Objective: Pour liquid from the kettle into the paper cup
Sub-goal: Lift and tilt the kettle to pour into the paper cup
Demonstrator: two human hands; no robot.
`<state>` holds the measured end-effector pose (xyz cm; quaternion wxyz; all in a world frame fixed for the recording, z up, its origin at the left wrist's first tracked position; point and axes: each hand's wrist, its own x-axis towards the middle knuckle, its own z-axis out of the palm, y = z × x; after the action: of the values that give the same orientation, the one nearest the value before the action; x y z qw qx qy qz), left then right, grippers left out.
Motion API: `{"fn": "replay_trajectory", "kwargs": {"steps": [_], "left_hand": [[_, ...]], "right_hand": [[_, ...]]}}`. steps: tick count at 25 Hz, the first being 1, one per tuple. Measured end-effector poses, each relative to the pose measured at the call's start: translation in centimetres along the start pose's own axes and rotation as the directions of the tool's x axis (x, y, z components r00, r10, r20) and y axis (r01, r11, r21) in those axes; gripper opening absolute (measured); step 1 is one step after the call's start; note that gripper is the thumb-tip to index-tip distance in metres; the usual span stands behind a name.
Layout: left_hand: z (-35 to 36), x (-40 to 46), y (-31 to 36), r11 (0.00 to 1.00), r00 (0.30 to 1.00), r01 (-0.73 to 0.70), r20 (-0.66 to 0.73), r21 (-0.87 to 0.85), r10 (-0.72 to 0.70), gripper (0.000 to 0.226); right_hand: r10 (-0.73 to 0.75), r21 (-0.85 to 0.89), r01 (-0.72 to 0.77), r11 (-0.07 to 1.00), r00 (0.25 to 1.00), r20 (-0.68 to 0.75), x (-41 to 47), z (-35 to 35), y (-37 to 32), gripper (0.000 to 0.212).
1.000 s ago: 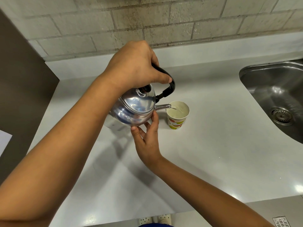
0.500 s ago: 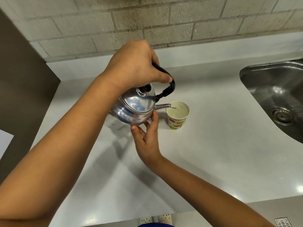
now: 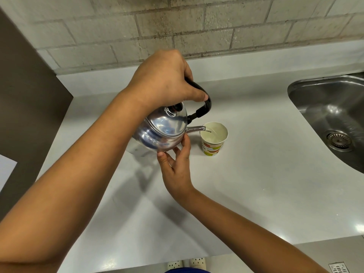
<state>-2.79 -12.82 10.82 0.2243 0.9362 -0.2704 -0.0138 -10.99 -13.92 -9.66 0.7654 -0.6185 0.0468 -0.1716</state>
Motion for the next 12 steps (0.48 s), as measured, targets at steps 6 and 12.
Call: {"fn": "replay_trajectory", "kwargs": {"steps": [6,12], "left_hand": [[-0.2,-0.2,-0.8,0.998,1.000,0.002,-0.003,-0.058,-0.002,0.033],[-0.1,-0.7,-3.1,0.980,0.998,0.043,-0.033,-0.195,-0.051,0.028]], "right_hand": [[0.006,-0.035,-0.006,0.999,1.000,-0.012,-0.2,-0.3,0.1,0.068],[0.016,-0.093,-0.019,0.995,1.000,-0.025,-0.6,-0.6,0.2,0.069]]}}
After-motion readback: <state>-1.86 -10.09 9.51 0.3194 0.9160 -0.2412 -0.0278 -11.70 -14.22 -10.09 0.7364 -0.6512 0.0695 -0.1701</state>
